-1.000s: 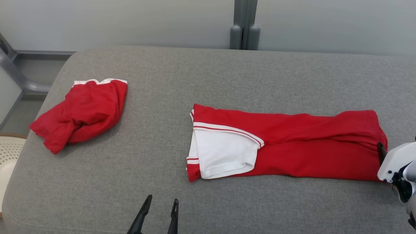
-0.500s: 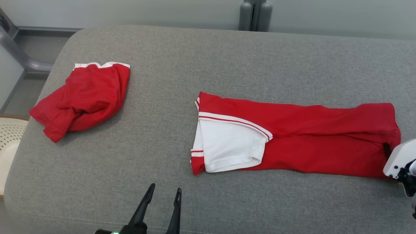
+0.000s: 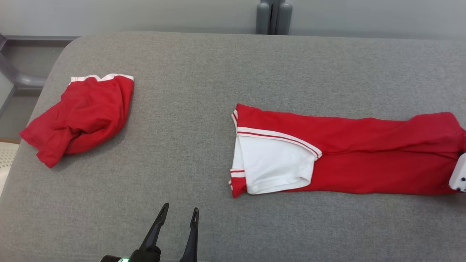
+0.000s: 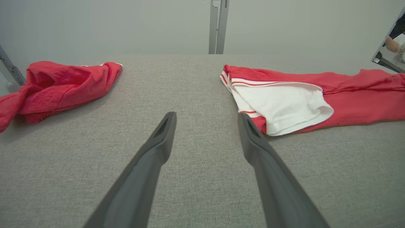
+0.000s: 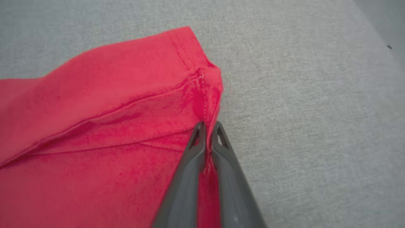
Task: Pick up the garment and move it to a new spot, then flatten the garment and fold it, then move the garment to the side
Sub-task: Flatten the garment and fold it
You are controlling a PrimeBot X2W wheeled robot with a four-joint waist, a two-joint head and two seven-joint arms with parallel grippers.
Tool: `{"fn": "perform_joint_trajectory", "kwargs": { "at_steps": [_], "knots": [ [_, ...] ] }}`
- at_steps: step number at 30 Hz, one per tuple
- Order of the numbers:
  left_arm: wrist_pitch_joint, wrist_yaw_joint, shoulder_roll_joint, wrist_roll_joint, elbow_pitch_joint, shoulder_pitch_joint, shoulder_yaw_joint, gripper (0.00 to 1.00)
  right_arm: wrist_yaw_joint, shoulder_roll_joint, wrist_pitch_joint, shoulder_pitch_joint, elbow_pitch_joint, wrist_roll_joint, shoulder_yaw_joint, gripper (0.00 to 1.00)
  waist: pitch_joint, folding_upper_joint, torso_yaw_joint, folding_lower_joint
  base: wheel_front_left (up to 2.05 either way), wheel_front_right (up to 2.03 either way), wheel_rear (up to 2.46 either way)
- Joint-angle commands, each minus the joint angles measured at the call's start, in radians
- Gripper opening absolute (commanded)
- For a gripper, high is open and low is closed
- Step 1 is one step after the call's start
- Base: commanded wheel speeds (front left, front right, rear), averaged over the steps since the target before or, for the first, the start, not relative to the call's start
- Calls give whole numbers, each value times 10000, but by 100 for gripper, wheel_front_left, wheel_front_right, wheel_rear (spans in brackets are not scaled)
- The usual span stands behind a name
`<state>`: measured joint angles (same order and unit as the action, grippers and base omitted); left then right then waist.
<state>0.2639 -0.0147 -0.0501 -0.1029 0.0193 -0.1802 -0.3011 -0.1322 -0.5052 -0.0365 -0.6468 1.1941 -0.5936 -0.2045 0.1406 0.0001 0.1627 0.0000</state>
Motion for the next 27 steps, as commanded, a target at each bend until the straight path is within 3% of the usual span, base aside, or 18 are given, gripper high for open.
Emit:
{"fn": "perform_joint_trajectory", "kwargs": {
  "at_steps": [1,8,10,20,27],
  "knots": [
    [4,-14,-9,102,-13,-82,61,100,25,-322,4,-140,-122,102,-92,0,-245,-1,-284,0,0,0,0],
    [4,81,-10,-82,-38,-351,36,100,24,-1517,-364,-374,-913,169,-630,0,-787,-1,-631,0,0,0,0],
    [4,101,-10,-138,-42,-421,31,100,24,-1576,-494,-372,-1287,18,-748,0,-963,-1,-684,0,0,0,0],
    [4,264,-12,-367,-18,-758,-47,100,21,-710,-1233,429,-4160,-1599,-802,0,-1876,-1,-608,0,0,0,0],
    [4,300,-12,-411,-39,-853,-72,100,16,261,-1464,1246,-5588,-1703,-680,0,-2124,-1,-229,0,0,0,0]
  ]
}}
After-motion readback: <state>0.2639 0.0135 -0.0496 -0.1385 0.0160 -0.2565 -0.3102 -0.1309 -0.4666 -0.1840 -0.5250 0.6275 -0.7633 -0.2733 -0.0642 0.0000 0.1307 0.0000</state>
